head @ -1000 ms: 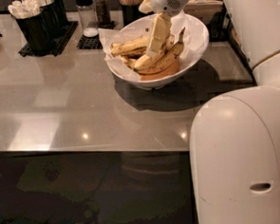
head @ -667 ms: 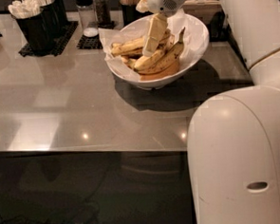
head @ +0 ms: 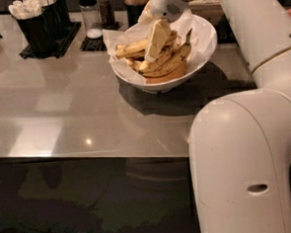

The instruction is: Pick banana from white bowl

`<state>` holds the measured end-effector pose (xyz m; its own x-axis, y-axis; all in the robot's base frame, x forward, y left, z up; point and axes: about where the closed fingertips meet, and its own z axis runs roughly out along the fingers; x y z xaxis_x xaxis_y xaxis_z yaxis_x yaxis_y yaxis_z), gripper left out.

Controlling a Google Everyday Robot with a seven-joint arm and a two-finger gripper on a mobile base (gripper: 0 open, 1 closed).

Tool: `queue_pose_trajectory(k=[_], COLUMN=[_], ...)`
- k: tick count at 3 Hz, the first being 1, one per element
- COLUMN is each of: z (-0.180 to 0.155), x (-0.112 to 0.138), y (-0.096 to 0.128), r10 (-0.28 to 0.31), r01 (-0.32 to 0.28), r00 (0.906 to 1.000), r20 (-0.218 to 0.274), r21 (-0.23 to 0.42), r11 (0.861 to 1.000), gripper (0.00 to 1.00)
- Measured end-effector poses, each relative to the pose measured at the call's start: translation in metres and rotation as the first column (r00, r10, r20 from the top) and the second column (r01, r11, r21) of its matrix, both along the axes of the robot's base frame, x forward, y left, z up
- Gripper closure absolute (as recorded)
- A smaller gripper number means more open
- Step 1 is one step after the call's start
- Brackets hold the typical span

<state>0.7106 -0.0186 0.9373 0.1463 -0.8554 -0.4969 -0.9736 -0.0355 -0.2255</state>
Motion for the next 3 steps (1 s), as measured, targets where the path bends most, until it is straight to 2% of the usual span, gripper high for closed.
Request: queue_pose_trajectory(k=[1,2,3], z=[0.000,0.000,0.028], x=[0.000,0.000,0.000], y=[0.000,0.000,0.012], r10=[0.000,0.000,0.001], r01=[0.000,0.000,0.001], r00=[1.0000,1.0000,0.9973], r20=[0.000,0.000,0.073], r21=[0.000,0.000,-0.021], r11=[1.000,1.000,1.000], gripper=[0.09,0.09,0.10])
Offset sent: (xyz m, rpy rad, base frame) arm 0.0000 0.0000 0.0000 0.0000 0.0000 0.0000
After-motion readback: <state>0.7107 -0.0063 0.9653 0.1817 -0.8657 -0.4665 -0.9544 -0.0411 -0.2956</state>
